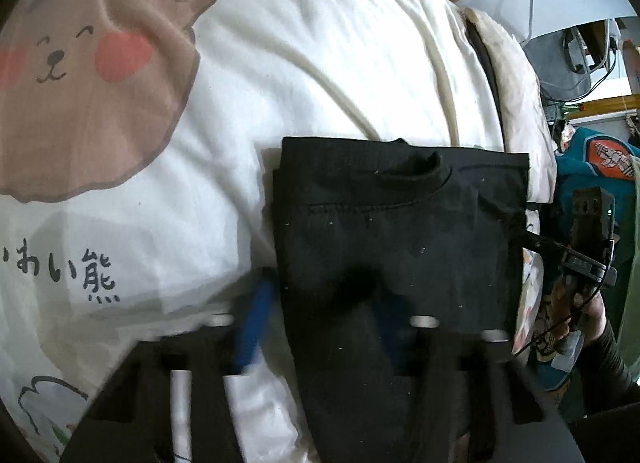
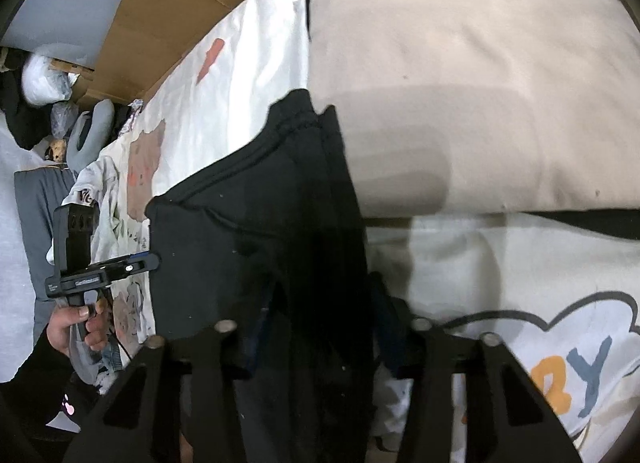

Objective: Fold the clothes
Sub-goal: 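Close both grippers on the edge of the folded black shirt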

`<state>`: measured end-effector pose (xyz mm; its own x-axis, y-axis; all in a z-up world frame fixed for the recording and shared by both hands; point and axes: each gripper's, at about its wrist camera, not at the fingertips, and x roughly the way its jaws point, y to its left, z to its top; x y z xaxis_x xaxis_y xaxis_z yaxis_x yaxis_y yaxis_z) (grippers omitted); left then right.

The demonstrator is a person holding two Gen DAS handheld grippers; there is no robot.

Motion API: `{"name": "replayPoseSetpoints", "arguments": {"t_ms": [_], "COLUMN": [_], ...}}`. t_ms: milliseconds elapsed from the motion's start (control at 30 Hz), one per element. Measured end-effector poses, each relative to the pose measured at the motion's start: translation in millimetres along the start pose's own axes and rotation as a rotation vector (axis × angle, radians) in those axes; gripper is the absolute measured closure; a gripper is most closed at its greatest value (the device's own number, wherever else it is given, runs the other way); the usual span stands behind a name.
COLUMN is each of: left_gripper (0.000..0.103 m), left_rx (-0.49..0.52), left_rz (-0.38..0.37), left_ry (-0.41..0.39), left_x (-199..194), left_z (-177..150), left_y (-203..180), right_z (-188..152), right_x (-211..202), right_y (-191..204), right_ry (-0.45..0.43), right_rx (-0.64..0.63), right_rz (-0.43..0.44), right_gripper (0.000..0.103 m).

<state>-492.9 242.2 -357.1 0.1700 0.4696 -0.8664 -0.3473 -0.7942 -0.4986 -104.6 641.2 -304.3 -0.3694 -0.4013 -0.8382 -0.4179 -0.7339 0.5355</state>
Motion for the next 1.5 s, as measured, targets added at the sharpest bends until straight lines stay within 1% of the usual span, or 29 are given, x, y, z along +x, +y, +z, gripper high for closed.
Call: {"name": "replayPoseSetpoints", "arguments": {"t_ms": [33,67,100,133,200,300,333,400,433,467,567,733,800,1000,1133,1267,1300,1367,1400,1433,1500], "left_gripper": [0.081,0.083,0.089,0.092,0.092,0.092,0.092,0.092,0.092,0.092,0.091,0.091,0.091,0.091,0.091,0.091,0.090,0.077,0.061,0.050,0.049], "left_rx": [-0.001,0.009,0.018,0.023,0.022,0.034,0.034,0.003,-0.010,-0.014,-0.017,-0.020,-0.019,-0.015,-0.018,0.008,0.016,0.020,0.024,0.032,0.052], "left_rz": [-0.012,-0.013,-0.013,-0.017,-0.030,-0.022,-0.017,-0.013,-0.014,-0.017,-0.024,-0.056,-0.063,-0.065,-0.085,-0.073,-0.070,-0.092,-0.111,-0.117,-0.121], "left_ry": [-0.003,-0.009,-0.016,-0.024,-0.041,-0.028,-0.012,0.026,0.038,0.043,0.051,0.052,0.053,0.058,0.061,0.066,0.068,0.069,0.067,0.067,0.066], "left_x": [-1.4,-3.6,-5.8,-8.9,-17.4,-20.4,-15.6,5.0,9.1,11.9,15.5,20.7,23.7,26.0,29.7,17.3,15.7,16.1,15.3,14.8,14.1], "left_z": [0.0,-0.2,-0.4,-0.4,0.3,2.3,3.9,12.1,11.8,10.6,8.0,13.2,16.5,21.2,22.2,16.9,15.2,15.8,15.0,14.8,14.0], "left_y": [0.0,-1.4,-2.8,-3.9,-5.0,-4.6,-6.3,-13.6,-12.1,-10.4,-8.6,-4.1,-4.9,-6.3,-6.3,4.7,5.2,4.3,3.5,1.4,-3.2], "right_z": [0.4,0.9,1.4,1.9,2.7,3.1,3.4,3.5,3.7,3.9,4.7,8.1,8.9,12.7,14.1,12.2,12.0,12.0,12.1,12.4,13.1], "right_x": [-1.2,-3.4,-6.6,-9.8,-15.8,-20.8,-18.9,-14.9,-13.7,-12.3,-6.8,4.9,8.1,11.4,14.2,11.4,11.2,10.8,10.8,10.9,10.9], "right_y": [1.6,3.8,6.5,9.2,13.4,13.3,10.4,5.0,2.2,0.3,-1.3,0.6,-1.5,1.5,1.5,-1.5,-2.0,-3.1,-3.2,-3.1,-3.0], "right_ry": [0.002,0.001,-0.005,-0.010,-0.020,-0.024,-0.015,-0.002,0.003,0.007,0.029,0.044,0.049,0.055,0.059,0.060,0.060,0.061,0.062,0.062,0.062], "right_rx": [-0.005,-0.012,-0.021,-0.031,-0.047,-0.051,-0.045,-0.025,-0.016,-0.011,-0.011,-0.013,-0.014,-0.039,-0.045,-0.043,-0.042,-0.040,-0.039,-0.040,-0.043], "right_rz": [0.012,0.018,0.017,0.017,0.018,0.022,0.016,0.012,0.015,0.020,0.039,0.071,0.076,0.098,0.106,0.132,0.136,0.140,0.141,0.140,0.138], "right_gripper": [0.086,0.086,0.088,0.089,0.089,0.086,0.084,0.080,0.079,0.078,0.070,0.061,0.059,0.058,0.058,0.058,0.058,0.058,0.058,0.058,0.058]}}
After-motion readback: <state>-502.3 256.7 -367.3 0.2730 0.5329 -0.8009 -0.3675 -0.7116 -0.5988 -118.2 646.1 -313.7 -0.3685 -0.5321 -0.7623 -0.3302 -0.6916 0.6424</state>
